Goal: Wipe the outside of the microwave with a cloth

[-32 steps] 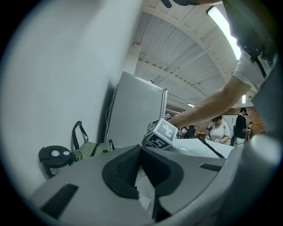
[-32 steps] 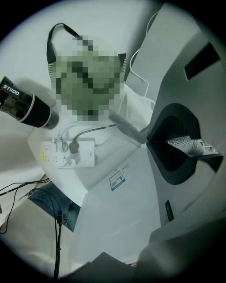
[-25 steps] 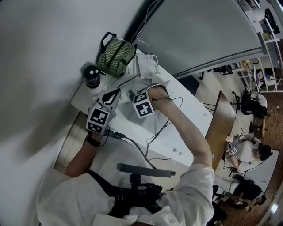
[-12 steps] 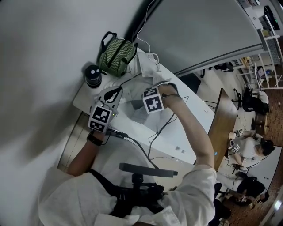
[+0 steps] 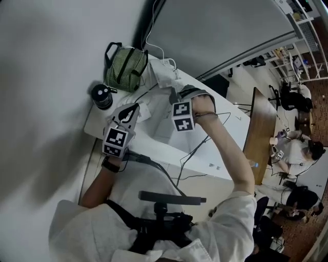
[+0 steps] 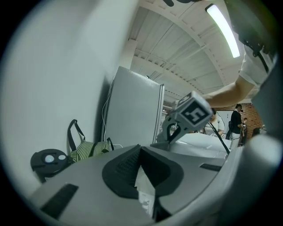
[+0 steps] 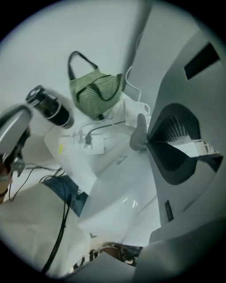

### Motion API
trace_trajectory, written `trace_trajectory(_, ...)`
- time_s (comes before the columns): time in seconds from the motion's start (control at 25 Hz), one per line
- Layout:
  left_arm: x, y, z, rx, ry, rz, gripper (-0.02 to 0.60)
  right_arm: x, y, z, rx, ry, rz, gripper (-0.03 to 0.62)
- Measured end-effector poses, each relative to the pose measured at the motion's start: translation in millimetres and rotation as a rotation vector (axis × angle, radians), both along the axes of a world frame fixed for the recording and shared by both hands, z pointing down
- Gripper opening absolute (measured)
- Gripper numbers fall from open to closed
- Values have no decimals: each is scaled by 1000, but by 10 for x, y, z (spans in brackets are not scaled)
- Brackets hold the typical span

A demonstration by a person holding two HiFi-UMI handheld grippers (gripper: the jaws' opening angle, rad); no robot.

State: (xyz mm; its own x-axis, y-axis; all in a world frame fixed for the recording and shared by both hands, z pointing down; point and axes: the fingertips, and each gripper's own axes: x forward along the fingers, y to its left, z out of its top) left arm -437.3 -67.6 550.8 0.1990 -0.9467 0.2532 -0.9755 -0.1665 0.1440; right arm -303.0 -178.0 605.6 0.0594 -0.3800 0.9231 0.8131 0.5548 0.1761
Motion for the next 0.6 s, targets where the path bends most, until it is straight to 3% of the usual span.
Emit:
trace_trajectory(0.12,-12,-99,8,4,-10,30,6,32,786,-26,-123,-2,-93,23)
trace_trajectory(0.28,76,-178,-49,16,-12,75,6,208,1859,-127,-489,-15,4,23)
trace_trajectory(0.36,166,-218,-113,22,-15,95,6,311,2124,-305,-648,-54,89,22)
trace_trajectory(0.48,411,-322,-226,42,-21,132,6,615,2062,-672,-717,-141,223,23)
trace_trajectory(0.6,850,-452,-416,64,-18,188,6,1199,1689,-1083,-673,-243,385,23)
